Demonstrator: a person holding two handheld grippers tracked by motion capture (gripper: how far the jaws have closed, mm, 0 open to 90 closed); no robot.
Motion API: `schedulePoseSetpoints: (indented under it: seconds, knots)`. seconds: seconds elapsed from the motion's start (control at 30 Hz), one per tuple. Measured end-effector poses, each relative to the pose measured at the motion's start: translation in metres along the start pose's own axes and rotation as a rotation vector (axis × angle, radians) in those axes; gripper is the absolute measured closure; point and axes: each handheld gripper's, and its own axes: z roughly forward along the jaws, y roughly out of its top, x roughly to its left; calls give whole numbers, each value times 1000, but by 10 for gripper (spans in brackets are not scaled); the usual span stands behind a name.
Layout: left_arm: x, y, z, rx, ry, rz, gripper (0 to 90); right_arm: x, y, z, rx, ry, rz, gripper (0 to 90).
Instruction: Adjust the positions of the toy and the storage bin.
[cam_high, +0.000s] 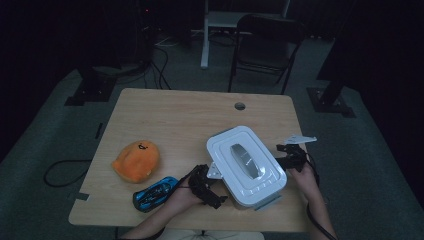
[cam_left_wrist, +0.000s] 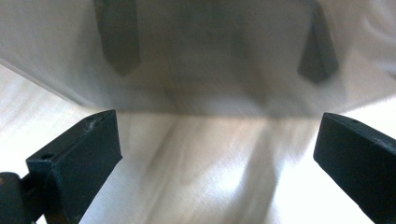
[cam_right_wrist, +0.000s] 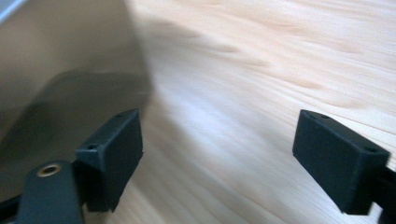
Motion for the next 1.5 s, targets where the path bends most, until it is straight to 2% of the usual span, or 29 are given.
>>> schedulePoseSetpoints:
  seconds: [0.03,0.1,0.2,0.27,0.37,0.4,0.57,0.67,0.7,0.8,0.93,1.1,1.17,1.33,1.43,1.5]
  knots:
    - [-1,-3,0,4,-6,11,13,-2,1,-5,-4,-25,13,147]
    - [-4,-7,2,4,-20,7,14,-4,2,-15,-31,-30,41,134]
    - [-6,-13,4,13,-38,25,13,-2,7,-32,-74,-49,79,128]
    - [-7,-17,6,21,-45,35,13,3,11,-44,-113,-78,80,125]
    - [-6,-21,9,24,-48,45,13,12,19,-62,-163,-73,80,125]
    - [-6,-22,8,24,-42,61,14,15,22,-67,-175,-72,76,125]
    - [-6,-26,8,9,-25,82,13,37,34,-88,-210,-63,64,126]
    - [-6,-28,8,1,-22,87,13,57,39,-95,-192,-96,-1,112]
    - [-6,-28,8,-2,-22,86,13,63,40,-97,-188,-87,-11,112]
    - [-6,-30,8,-20,-24,85,13,76,43,-101,-190,-40,-8,112]
    - [-6,-33,9,-59,-21,77,13,91,46,-103,-201,-15,-14,112]
    - [-7,-33,10,-65,-17,67,13,115,44,-94,-139,4,-48,113]
    - [-8,-33,10,-65,-16,65,13,122,43,-90,-110,32,-51,113]
    - [-8,-33,9,-61,-10,63,13,137,42,-80,-58,23,-71,139]
    - [-8,-33,9,-61,-8,60,13,144,41,-75,-47,5,-90,149]
    - [-8,-34,9,-61,-7,59,13,147,40,-75,-50,9,-94,187]
